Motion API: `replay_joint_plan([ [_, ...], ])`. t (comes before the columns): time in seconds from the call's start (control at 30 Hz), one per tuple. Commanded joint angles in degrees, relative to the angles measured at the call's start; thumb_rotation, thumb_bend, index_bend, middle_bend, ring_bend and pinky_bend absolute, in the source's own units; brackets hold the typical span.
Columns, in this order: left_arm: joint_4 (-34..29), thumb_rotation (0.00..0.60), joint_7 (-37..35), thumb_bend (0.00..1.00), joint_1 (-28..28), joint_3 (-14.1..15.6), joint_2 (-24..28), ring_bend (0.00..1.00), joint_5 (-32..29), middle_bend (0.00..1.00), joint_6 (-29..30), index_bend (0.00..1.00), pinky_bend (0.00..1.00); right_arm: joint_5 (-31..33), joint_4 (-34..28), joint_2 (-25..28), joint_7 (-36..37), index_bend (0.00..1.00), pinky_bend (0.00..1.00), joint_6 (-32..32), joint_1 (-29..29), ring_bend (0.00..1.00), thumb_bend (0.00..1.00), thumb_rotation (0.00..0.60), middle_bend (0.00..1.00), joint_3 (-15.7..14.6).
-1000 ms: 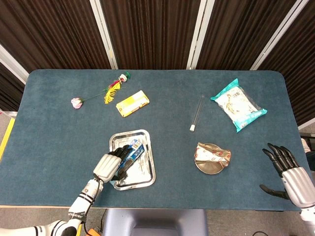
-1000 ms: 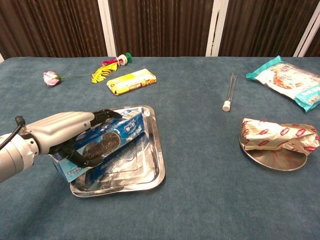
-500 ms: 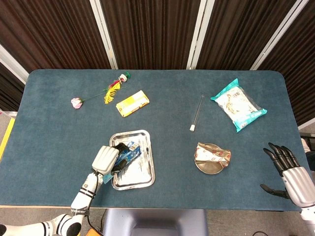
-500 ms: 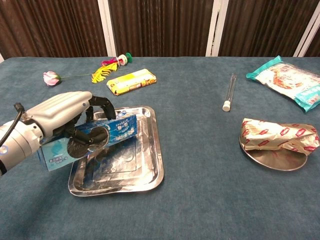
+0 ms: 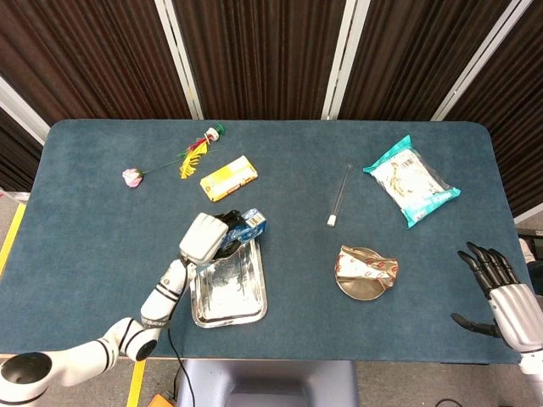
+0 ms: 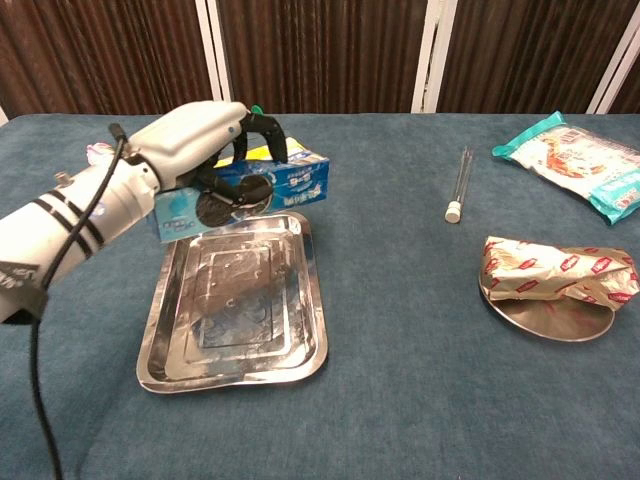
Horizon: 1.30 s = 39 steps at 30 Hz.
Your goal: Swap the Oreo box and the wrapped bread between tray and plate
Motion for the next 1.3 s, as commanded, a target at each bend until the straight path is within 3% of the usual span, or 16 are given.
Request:
replay_joint_plan([
  [0.03,18.03,0.600,-8.89,0.53,-11.84,-2.29,-8.21,0.78,2.65,0.70,-5.75,0.66,0.91,1.33,-0.12,0.09,0.49,0.00,0.00,-2.42,1.03,0.00,0.12,0.600,0.00,0.35],
  [0.27,39.79,0.600,-19.21,0.52,-25.18,-2.09,-19.32,0.78,1.50,0.69,-15.19,0.65,0.91,4.44,0.89,0.24,2.55,0.00,0.00,-9.05,3.62,0.00,0.12,0.600,0.00,0.84],
  [0.37,44.68,0.600,-21.95,0.48,-27.58,-1.44,-22.11,0.77,0.96,0.67,-17.28,0.65,0.89,5.42,1.51,0.38,3.52,0.00,0.00,-11.26,4.45,0.00,0.12,0.600,0.00,0.90],
  [0.47,47.01,0.600,-23.77,0.46,-28.43,-0.65,-23.71,0.70,0.51,0.59,-18.30,0.56,0.82,6.10,1.79,0.62,4.24,0.00,0.00,-12.12,4.69,0.00,0.12,0.600,0.00,1.02],
  [0.5,47.44,0.600,-24.05,0.44,-28.59,-0.40,-24.05,0.63,0.43,0.54,-18.36,0.51,0.76,6.23,1.82,0.68,4.32,0.00,0.00,-12.13,4.65,0.00,0.12,0.600,0.00,1.05],
  [0.57,47.84,0.600,-24.04,0.42,-28.97,-0.07,-24.45,0.45,0.04,0.42,-17.88,0.40,0.51,6.36,1.75,0.81,4.43,0.00,0.00,-12.12,4.57,0.00,0.12,0.600,0.00,1.06],
  [0.6,47.84,0.600,-23.38,0.41,-29.06,0.04,-24.45,0.29,-0.15,0.34,-17.30,0.31,0.26,6.35,1.70,0.87,4.49,0.00,0.00,-12.06,4.52,0.00,0.12,0.600,0.00,1.06],
  [0.63,47.83,0.600,-22.26,0.40,-29.09,0.16,-24.45,0.19,-0.32,0.29,-16.38,0.25,0.12,6.26,1.63,0.93,4.48,0.00,0.00,-11.96,4.47,0.00,0.12,0.600,0.00,1.03],
  [0.7,47.16,0.600,-20.99,0.38,-29.05,0.40,-24.45,0.04,-0.79,0.18,-15.21,0.15,0.00,5.86,1.38,1.11,4.41,0.00,0.00,-11.53,4.27,0.00,0.12,0.600,0.00,0.86],
  [0.83,47.10,0.600,-21.89,0.38,-29.12,0.50,-24.41,0.00,-1.96,0.01,-15.76,0.01,0.00,4.93,1.01,1.31,4.27,0.00,0.00,-11.00,4.11,0.00,0.12,0.600,0.00,0.48],
  [1.13,44.89,0.600,-26.02,0.36,-28.83,-0.43,-22.46,0.00,-4.44,0.00,-16.38,0.00,0.00,3.54,0.65,1.50,4.14,0.00,0.00,-10.02,3.87,0.00,0.12,0.600,0.00,0.00],
  [1.3,39.36,0.600,-25.95,0.36,-25.01,1.64,-18.39,0.00,-3.20,0.00,-8.11,0.00,0.00,1.64,0.10,1.27,2.68,0.00,0.00,-8.67,3.47,0.00,0.12,0.600,0.00,-0.70],
])
